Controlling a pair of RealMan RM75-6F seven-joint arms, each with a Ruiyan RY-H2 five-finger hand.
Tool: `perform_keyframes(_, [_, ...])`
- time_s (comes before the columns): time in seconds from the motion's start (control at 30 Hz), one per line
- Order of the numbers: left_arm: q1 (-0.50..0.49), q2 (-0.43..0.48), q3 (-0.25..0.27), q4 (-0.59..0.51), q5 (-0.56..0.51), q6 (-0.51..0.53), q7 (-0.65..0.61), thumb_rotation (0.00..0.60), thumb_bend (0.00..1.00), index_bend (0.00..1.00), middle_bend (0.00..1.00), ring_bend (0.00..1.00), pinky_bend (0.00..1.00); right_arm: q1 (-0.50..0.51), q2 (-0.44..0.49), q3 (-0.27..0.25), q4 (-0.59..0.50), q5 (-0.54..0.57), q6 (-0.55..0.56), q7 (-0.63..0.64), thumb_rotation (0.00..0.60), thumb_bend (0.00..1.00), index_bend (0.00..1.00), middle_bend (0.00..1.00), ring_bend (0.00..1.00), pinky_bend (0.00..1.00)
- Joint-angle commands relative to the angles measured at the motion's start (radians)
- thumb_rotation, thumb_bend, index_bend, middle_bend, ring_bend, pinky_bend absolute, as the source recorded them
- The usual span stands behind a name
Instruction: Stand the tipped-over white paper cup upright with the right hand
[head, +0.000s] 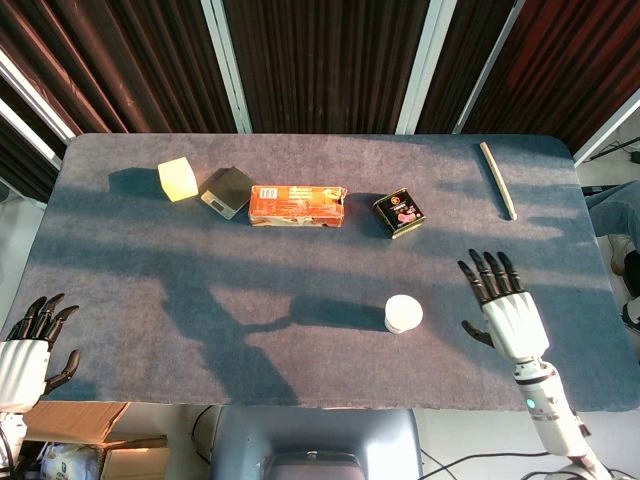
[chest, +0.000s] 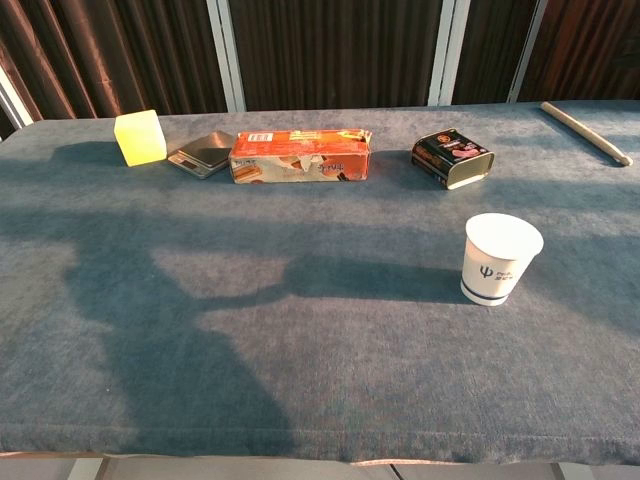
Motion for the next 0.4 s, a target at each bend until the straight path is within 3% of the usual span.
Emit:
perform_keyframes(0.03, [0.000,-0.002,0.000,0.000,0.002,0.001,0.006,0.600,0.39,0.20,0.06,0.03,0.25,-0.064,0.047,0.036,-0.065,0.078,0.010,-0.025,0.600,0.26,0.17,0.08,0.01,0.13])
perform_keyframes(0.4, [0.001,-0.005,0.000,-0.004,-0.003,0.000,0.023,0.600,0.39,0.20,0.06,0.03,0.25,-0.077,0.067,0.052,-0.062,0.102,-0.070,0.057,0.600,0.26,0.17,0.08,0.01,0.14])
